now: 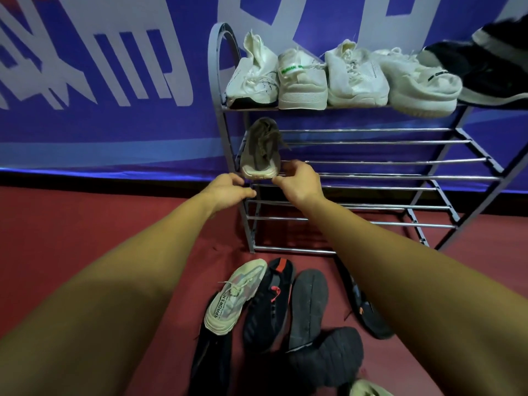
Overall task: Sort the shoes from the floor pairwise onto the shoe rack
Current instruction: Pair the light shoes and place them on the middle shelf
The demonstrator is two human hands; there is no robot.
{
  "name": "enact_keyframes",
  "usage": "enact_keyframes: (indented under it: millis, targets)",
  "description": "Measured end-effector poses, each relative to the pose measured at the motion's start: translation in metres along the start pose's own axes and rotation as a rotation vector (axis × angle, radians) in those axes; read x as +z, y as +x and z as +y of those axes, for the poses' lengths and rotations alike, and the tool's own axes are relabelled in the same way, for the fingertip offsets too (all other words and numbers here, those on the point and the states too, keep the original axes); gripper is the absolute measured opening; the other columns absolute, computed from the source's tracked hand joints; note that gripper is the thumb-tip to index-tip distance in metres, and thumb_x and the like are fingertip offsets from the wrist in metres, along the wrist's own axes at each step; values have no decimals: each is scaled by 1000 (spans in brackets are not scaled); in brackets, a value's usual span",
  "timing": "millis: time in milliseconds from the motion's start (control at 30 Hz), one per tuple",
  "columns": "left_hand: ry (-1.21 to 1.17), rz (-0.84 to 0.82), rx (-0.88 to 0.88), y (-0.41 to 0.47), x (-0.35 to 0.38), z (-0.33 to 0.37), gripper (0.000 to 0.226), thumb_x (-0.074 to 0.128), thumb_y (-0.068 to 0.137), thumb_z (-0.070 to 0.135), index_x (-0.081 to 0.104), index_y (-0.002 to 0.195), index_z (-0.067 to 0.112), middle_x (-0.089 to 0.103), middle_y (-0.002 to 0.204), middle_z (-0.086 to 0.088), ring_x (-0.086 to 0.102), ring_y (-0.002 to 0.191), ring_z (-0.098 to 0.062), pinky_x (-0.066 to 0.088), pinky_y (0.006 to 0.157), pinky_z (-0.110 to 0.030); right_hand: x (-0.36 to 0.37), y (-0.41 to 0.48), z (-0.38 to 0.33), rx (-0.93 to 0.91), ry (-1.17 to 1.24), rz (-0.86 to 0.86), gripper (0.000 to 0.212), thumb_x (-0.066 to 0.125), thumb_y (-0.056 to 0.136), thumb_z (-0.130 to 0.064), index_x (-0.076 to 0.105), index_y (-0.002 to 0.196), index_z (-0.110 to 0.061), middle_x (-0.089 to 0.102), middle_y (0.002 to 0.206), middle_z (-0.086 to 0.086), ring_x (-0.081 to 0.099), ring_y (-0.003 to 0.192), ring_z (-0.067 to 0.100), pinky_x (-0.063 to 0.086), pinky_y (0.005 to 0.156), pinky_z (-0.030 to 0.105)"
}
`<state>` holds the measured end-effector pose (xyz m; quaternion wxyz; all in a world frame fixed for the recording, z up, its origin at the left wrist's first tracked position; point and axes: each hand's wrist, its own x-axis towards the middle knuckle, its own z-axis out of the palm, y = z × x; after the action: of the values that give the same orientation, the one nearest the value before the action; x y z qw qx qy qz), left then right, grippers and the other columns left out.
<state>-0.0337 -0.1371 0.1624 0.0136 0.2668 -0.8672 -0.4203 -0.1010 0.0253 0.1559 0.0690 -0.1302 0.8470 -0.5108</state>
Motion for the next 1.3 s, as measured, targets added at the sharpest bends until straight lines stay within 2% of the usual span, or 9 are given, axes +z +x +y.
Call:
enact_keyframes:
  millis: [133,233,433,633,733,800,1000,1167,1300]
  targets:
    - [192,-85,1,-12,-3,-16,46,79,79,36,63,118,16,66,113,-4,61,105,-19,48,98,-35,-1,-20,6,-45,-210,-53,52,68,87,-30,53,135,-18,68,115,5,62,109,26,51,90,37]
    - [284,-128,10,-18,1,-27,43,79,80,33,62,115,16,68,110,-8,61,94,-18,50,94,-34,11,-34,18,-13,-310,-169,56,69,85,-32,50,136,-17,67,119,8,63,110,29,52,91,40]
    - [386,-207,-61,-25,20,-66,46,76,81,36,60,121,19,66,113,-5,65,103,-24,51,94,-34,53,-53,51,84,-465,-403,52,71,83,-40,56,126,-15,63,125,12,61,113,33,53,95,42]
    - [423,-282,-116,-16,63,-116,42,75,81,31,60,120,21,66,106,0,62,105,-21,48,94,-30,106,-65,95,165,-573,-571,54,70,84,-39,55,129,-13,60,127,10,60,113,30,52,88,35]
    - [461,-305,-159,-9,72,-144,45,73,81,28,59,124,21,68,113,-6,63,106,-26,51,91,-30,131,-70,116,185,-588,-628,43,68,86,-37,62,121,-12,64,124,11,62,111,30,52,84,34]
    - [515,-334,-177,-6,77,-163,50,71,82,31,57,129,21,67,120,-7,62,111,-27,49,94,-30,148,-72,130,220,-590,-647,45,67,88,-38,60,122,-10,63,127,13,61,114,31,50,85,32]
    - [586,-404,-232,-5,92,-208,47,69,83,34,58,124,15,66,120,-7,61,110,-29,49,94,-35,189,-78,167,332,-552,-641,81,64,85,-53,41,144,-2,52,142,15,51,128,34,46,102,38]
    - [528,-392,-267,-6,106,-229,45,70,83,25,54,124,13,64,119,-10,62,106,-28,52,89,-36,197,-84,181,338,-484,-619,62,71,82,-50,57,125,-7,61,128,14,58,117,33,50,93,36]
    - [537,-410,-273,-8,105,-222,43,68,84,15,55,125,10,63,121,-10,61,110,-28,51,89,-35,193,-86,177,334,-494,-603,59,77,80,-41,56,122,-5,63,122,14,61,114,34,51,86,35]
